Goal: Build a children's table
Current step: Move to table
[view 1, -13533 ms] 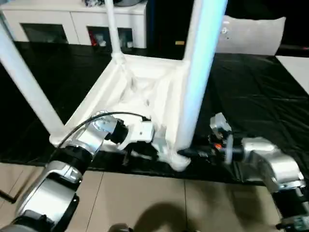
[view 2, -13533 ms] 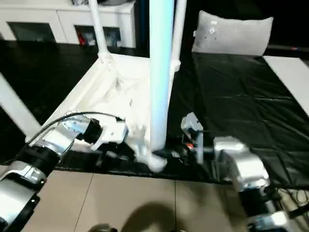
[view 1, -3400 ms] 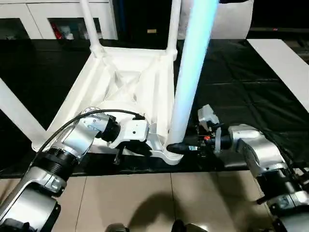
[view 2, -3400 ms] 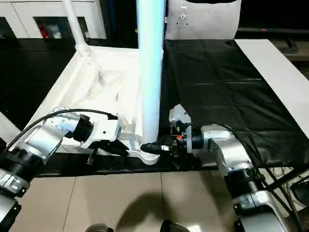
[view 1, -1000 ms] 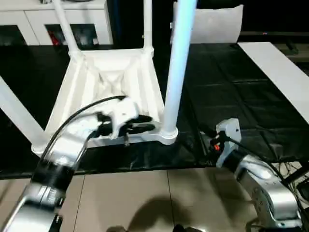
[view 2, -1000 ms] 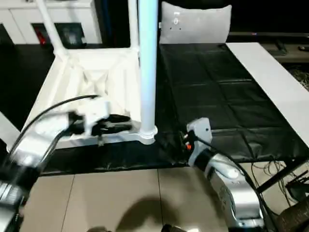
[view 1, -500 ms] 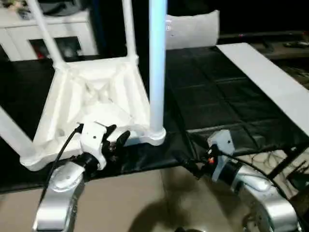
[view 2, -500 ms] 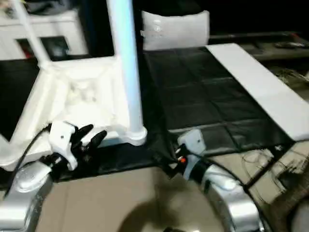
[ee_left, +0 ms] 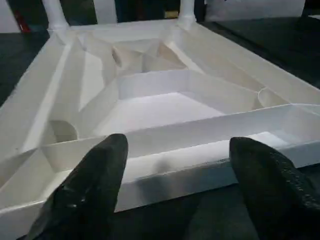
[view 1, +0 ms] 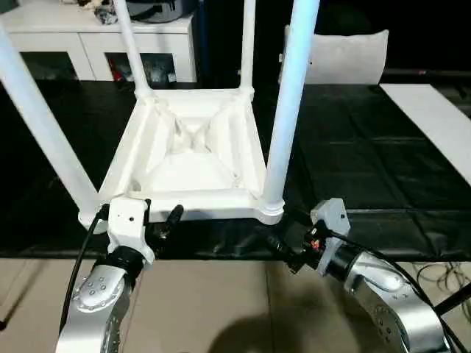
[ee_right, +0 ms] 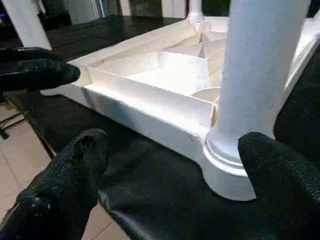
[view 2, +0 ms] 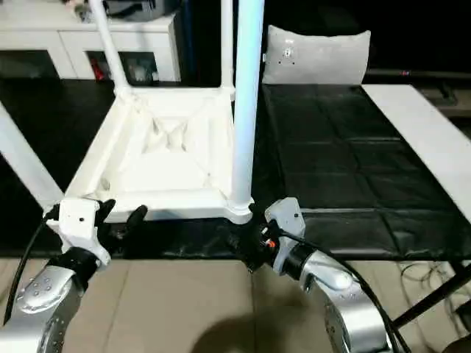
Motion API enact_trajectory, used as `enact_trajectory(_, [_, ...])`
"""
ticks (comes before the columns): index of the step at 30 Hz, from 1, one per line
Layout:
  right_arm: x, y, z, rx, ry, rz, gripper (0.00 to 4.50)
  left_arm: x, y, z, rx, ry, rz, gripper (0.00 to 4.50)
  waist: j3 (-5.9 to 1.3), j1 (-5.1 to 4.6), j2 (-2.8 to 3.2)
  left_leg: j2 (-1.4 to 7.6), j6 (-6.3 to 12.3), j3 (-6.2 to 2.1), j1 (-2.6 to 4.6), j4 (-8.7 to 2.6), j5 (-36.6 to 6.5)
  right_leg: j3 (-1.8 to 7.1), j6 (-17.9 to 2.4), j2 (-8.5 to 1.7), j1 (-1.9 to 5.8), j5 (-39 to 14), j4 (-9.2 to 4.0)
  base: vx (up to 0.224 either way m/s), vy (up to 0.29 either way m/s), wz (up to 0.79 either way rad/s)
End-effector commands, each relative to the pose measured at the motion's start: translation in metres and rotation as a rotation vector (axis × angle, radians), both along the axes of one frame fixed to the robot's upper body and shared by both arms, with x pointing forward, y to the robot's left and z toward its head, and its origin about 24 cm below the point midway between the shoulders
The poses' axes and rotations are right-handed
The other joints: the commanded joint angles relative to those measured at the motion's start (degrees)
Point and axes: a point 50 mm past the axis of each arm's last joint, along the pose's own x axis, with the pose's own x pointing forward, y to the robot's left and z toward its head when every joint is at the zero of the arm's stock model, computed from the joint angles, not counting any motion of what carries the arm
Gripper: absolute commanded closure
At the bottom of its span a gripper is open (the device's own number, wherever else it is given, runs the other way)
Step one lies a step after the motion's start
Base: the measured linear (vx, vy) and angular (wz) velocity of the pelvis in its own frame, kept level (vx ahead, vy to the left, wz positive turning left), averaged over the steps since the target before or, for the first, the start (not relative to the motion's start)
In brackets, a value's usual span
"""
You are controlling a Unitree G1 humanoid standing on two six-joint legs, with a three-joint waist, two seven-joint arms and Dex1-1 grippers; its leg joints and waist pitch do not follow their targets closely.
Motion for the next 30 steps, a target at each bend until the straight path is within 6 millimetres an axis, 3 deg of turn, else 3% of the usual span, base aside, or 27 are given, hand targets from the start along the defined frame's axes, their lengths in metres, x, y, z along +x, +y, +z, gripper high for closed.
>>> enact_trajectory(1, [0.0, -0.004, 0.002, 0.009, -0.01, -0.023, 0.0, -0.002, 0.0, 0.0, 0.011, 0.01, -0.001, 0.58, -3.04, 1.13, -0.66, 1.25, 8.99, 0.21, -2.7, -3.88, -2.5, 6.32, -11.3, -6.99, 3.31, -13.1, -5.51, 0.0, 0.0, 0.0])
enact_trajectory(2, [0.0, -0.003, 0.003, 0.012, -0.014, -0.022, 0.0, -0.003, 0.002, 0.0, 0.014, 0.012, 0.001, 0.46, -3.1, 1.45, -0.9, 1.24, 10.4, 0.06, -3.07, -2.91, -1.5, 7.23, -12.2, -8.43, 3.68, -13.1, -5.89, 0.0, 0.0, 0.0])
enact_trajectory(3, [0.001, -0.003, 0.003, 0.012, -0.018, -0.024, 0.0, -0.003, 0.003, 0.0, 0.018, 0.011, 0.004, 0.46, -3.11, 2.65, -1.15, 2.0, 11.27, -0.61, -3.42, -0.84, -0.6, 9.0, -14.0, -11.84, 4.2, -15.0, -7.05, 0.023, 0.067, -0.02])
enact_trajectory(4, [0.003, -0.003, 0.004, 0.015, -0.022, -0.018, 0.0, -0.003, 0.003, 0.0, 0.021, 0.008, 0.003, 0.39, -3.01, 3.27, -0.76, 2.93, 10.77, -1.14, -3.3, -0.57, 0.1, 9.23, -16.1, -12.45, 3.81, -15.6, -7.4, 0.023, 0.067, -0.02])
enact_trajectory(5, [0.004, -0.003, 0.005, 0.017, -0.025, -0.013, 0.0, -0.003, 0.003, 0.001, 0.024, 0.005, 0.001, 0.32, -2.92, 3.38, -0.4, 3.13, 10.92, -1.17, -3.2, -1.22, 0.4, 8.68, -16.6, -11.59, 3.57, -15.3, -7.17, 0.009, 0.092, 0.03])
enact_trajectory(6, [0.005, -0.003, 0.005, 0.016, -0.025, -0.013, 0.0, -0.003, 0.003, 0.001, 0.024, 0.005, 0.001, 0.21, -2.85, 3.19, -0.49, 2.63, 12.3, -0.25, -2.39, -3.17, 1.0, 6.75, -16.3, -7.93, 2.7, -14.4, -6.11, -0.008, 0.104, 0.07])
enact_trajectory(7, [0.004, -0.003, 0.005, 0.014, -0.02, -0.005, 0.0, -0.004, 0.003, 0.001, 0.025, 0.004, 0.0, 0.21, -2.81, 2.48, 0.04, 1.74, 15.39, 0.76, -1.03, -4.55, 2.1, 5.23, -14.6, -4.22, 1.27, -13.5, -4.47, -0.008, 0.104, 0.07])
enact_trajectory(8, [0.004, -0.003, 0.004, 0.01, -0.017, 0.013, 0.0, -0.004, 0.003, 0.002, 0.027, 0.003, -0.002, 0.21, -2.85, 2.05, 0.24, 1.33, 17.17, 0.95, -0.54, -4.82, 2.7, 4.76, -13.6, -2.99, 0.79, -13.2, -3.9, -0.015, 0.108, 0.08])
enact_trajectory(9, [0.004, -0.003, 0.003, 0.002, -0.016, 0.026, 0.0, -0.005, 0.003, 0.002, 0.029, 0.004, -0.005, 0.09, -3.03, 1.58, 0.02, 0.67, 20.5, 1.28, 1.08, -4.8, 3.6, 4.52, -12.3, -1.64, -0.82, -11.4, -3.16, -0.022, 0.115, 0.07])
enact_trajectory(10, [0.004, -0.003, 0.003, -0.002, -0.016, 0.028, 0.0, -0.006, 0.003, 0.002, 0.03, 0.004, -0.007, 0.09, -2.65, 1.54, -0.93, 0.33, 22.99, 1.55, 0.62, -4.81, 2.4, 5.21, -11.5, -2.04, -1.03, -11.5, -3.47, -0.022, 0.115, 0.07])
enact_trajectory(11, [0.003, -0.003, 0.003, -0.003, -0.018, 0.038, 0.0, -0.007, 0.003, 0.003, 0.036, -0.005, -0.019, 0.09, -2.55, 1.62, -1.33, 0.18, 23.22, 1.6, 0.0, -4.73, 1.2, 5.9, -11.2, -2.84, -0.57, -12.5, -3.95, -0.037, 0.128, 0.02])
enact_trajectory(12, [0.003, -0.003, 0.003, 0.001, -0.018, 0.046, 0.0, -0.008, 0.001, 0.004, 0.034, -0.017, -0.039, 0.09, -2.48, 1.92, -1.35, 0.46, 21.72, 1.13, -0.91, -4.81, -1.8, 6.96, -10.6, -4.0, 0.25, -15.5, -4.69, -0.045, 0.126, -0.03])
enact_trajectory(13, [0.003, -0.003, 0.004, 0.004, -0.017, 0.047, 0.0, -0.009, 0.001, 0.004, 0.031, -0.02, -0.044, 0.09, -2.44, 1.9, -1.23, 1.1, 18.29, 0.68, -0.63, -5.47, -5.8, 7.06, -10.2, -3.95, 0.28, -18.0, -4.92, -0.045, 0.126, -0.03])
enact_trajectory(14, [0.004, -0.004, 0.005, 0.007, -0.017, 0.047, 0.0, -0.012, 0.002, 0.005, 0.015, -0.022, -0.047, 0.09, -2.47, 1.55, -1.07, 1.33, 16.48, 0.44, -0.54, -6.0, -7.7, 6.67, -9.7, -3.2, 0.28, -17.6, -4.58, -0.05, 0.11, -0.06])
enact_trajectory(15, [0.004, -0.004, 0.005, 0.008, -0.018, 0.048, 0.0, -0.013, 0.003, 0.005, 0.009, -0.019, -0.042, 0.09, -2.47, 0.76, -0.65, 1.74, 11.9, -0.19, -0.4, -7.01, -12.2, 5.99, -8.4, -1.53, 0.03, -14.7, -3.77, -0.058, 0.102, -0.05])
enact_trajectory(16, [0.004, -0.004, 0.005, 0.007, -0.019, 0.047, 0.0, -0.014, 0.004, 0.004, 0.01, -0.016, -0.028, 0.09, -2.38, 0.24, -0.36, 2.25, 5.49, -0.66, 0.05, -7.98, -19.2, 6.06, -6.7, -0.82, -0.33, -11.1, -3.56, -0.058, 0.102, -0.05])
enact_trajectory(17, [0.004, -0.004, 0.005, 0.007, -0.019, 0.047, 0.0, -0.014, 0.005, 0.004, 0.014, -0.014, -0.021, 0.09, -2.2, -0.16, -0.53, 2.54, 2.32, -1.1, -0.27, -8.35, -22.7, 6.35, -6.0, -1.03, -0.13, -9.7, -3.57, -0.067, 0.081, -0.04])
enact_trajectory(18, [0.006, -0.006, 0.006, 0.002, -0.026, 0.043, 0.0, -0.015, 0.01, 0.002, 0.036, -0.01, 0.045, 0.09, -1.93, -0.42, -1.02, 2.34, -1.93, -1.27, -0.23, -8.81, -29.2, 6.81, -4.1, -1.14, -0.28, -10.0, -3.9, -0.064, 0.049, -0.03])
enact_trajectory(19, [0.007, -0.006, 0.006, -0.003, -0.032, 0.038, 0.0, -0.014, 0.013, 0.001, 0.036, -0.017, 0.078, 0.09, -1.58, -0.78, -1.25, 1.95, -3.76, -1.2, 0.2, -8.94, -34.4, 7.29, -2.6, -1.37, -0.76, -14.1, -4.61, -0.064, 0.049, -0.03])
enact_trajectory(20, [0.008, -0.007, 0.006, -0.005, -0.039, 0.031, 0.0, -0.013, 0.016, 0.001, 0.034, -0.025, 0.115, 0.09, -1.38, -0.93, -1.38, 1.77, -3.92, -1.19, 0.34, -8.81, -36.4, 7.44, -2.0, -1.54, -0.94, -17.4, -5.09, -0.057, 0.015, 0.0])
enact_trajectory(21, [0.01, -0.007, 0.008, -0.004, -0.049, 0.026, 0.0, -0.012, 0.017, 0.002, 0.015, -0.04, 0.124, 0.09, -1.07, -1.37, -1.7, 1.57, -3.7, -1.24, 0.68, -8.49, -39.1, 7.32, -1.0, -1.88, -1.16, -23.9, -6.07, -0.058, -0.006, -0.04])
enact_trajectory(22, [0.011, -0.007, 0.008, -0.003, -0.055, 0.022, 0.0, -0.011, 0.017, 0.003, 0.003, -0.052, 0.126, 0.09, -1.02, -1.5, -1.8, 1.49, -3.31, -1.46, 0.75, -8.31, -40.1, 7.16, -0.3, -2.16, -1.0, -27.4, -6.65, -0.058, -0.006, -0.04])
enact_trajectory(24, [0.013, -0.008, 0.008, 0.001, -0.048, 0.006, 0.0, -0.009, 0.015, 0.006, 0.024, -0.064, 0.107, 0.09, -1.04, -1.53, -2.08, 1.46, -2.66, -1.45, 0.93, -8.3, -39.7, 7.14, 0.0, -2.22, -0.98, -28.2, -7.05, -0.059, -0.024, -0.05])
enact_trajectory(26, [0.014, -0.007, 0.006, 0.005, -0.031, -0.008, 0.0, -0.009, 0.014, 0.007, 0.038, -0.068, 0.104, 0.09, -1.12, -1.52, -2.5, 1.44, -1.51, -1.21, 0.87, -8.38, -36.7, 7.3, -0.1, -2.52, -0.8, -27.7, -7.4, -0.057, -0.03, -0.02])
enact_trajectory(29, [0.013, 0.0, 0.002, 0.0, -0.009, -0.004, 0.0, -0.008, 0.008, 0.013, 0.014, -0.113, 0.083, 0.09, -0.67, -1.64, -2.77, 1.48, -1.13, -1.16, 0.77, -8.38, -36.3, 7.2, 0.0, -2.57, -1.11, -30.7, -7.92, 0.0, 0.0, 0.0])
enact_trajectory(30, [0.013, 0.003, 0.0, 0.006, -0.005, -0.004, 0.0, -0.007, 0.007, 0.014, 0.022, -0.119, 0.08, 0.09, -0.3, -0.83, -1.8, -0.22, 1.59, -3.53, -6.04, -12.43, -36.5, 3.73, 1.2, -2.42, 4.34, -31.2, -3.81, -0.085, -0.029, 0.29])
